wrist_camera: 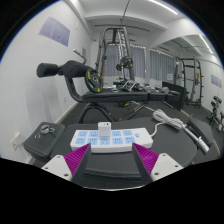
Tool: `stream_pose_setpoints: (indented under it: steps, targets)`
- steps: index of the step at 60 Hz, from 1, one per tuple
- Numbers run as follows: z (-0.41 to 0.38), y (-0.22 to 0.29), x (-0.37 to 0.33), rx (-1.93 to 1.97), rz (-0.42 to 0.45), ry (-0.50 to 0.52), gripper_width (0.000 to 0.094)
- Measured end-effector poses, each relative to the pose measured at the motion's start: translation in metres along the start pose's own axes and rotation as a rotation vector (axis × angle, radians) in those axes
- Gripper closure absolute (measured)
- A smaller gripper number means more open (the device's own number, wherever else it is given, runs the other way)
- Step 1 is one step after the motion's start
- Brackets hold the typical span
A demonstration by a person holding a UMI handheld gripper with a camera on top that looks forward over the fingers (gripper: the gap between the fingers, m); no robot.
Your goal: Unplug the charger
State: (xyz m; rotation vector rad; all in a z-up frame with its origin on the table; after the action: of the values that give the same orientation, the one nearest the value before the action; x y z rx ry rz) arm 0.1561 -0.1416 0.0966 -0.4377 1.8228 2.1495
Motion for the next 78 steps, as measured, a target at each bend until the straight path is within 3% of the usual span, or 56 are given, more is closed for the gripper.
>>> stream_pose_setpoints:
  steps: [14, 30, 33, 36, 40, 42, 47, 57, 65, 78]
  targets:
    - [-0.021, 0.025, 0.076, 0.004, 0.015, 0.008, 0.0083]
    - [-0.019, 0.038, 0.139, 0.011, -0.029, 0.017, 0.0111]
    - [-0.021, 0.036, 0.147, 0.005, -0.047, 0.025, 0.0203]
    - [-0.021, 0.032, 0.154, 0.006, -0.073, 0.014, 0.0643]
    - [-0.021, 0.035, 0.155, -0.001, -0.067, -0.005, 0.0701]
    - [-0.021, 0.04, 0.154, -0.005, -0.057, -0.004, 0.0717]
    - [0.0, 0.078, 0.134, 0.082, 0.074, -0.026, 0.0723]
    - [0.079, 0.13, 0.097, 0.13, 0.086, -0.104, 0.0723]
    - [0.156, 0.126, 0.078, 0.102, 0.065, -0.2, 0.0725]
    - [0.239, 0.058, 0.09, 0.013, -0.065, -0.286, 0.0722]
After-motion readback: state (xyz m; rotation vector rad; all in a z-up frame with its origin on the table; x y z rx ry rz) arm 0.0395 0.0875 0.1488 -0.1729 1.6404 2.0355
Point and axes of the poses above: the point between the fingertips, and its own axes, seen from behind it with the camera up: z to the right, y up, x forward, the way the camera looks, the point moved 10 cm from there along -x, backward, against the way the camera looks, and after that the axes turned 10 degrees about -x, right-handed, at the moved point
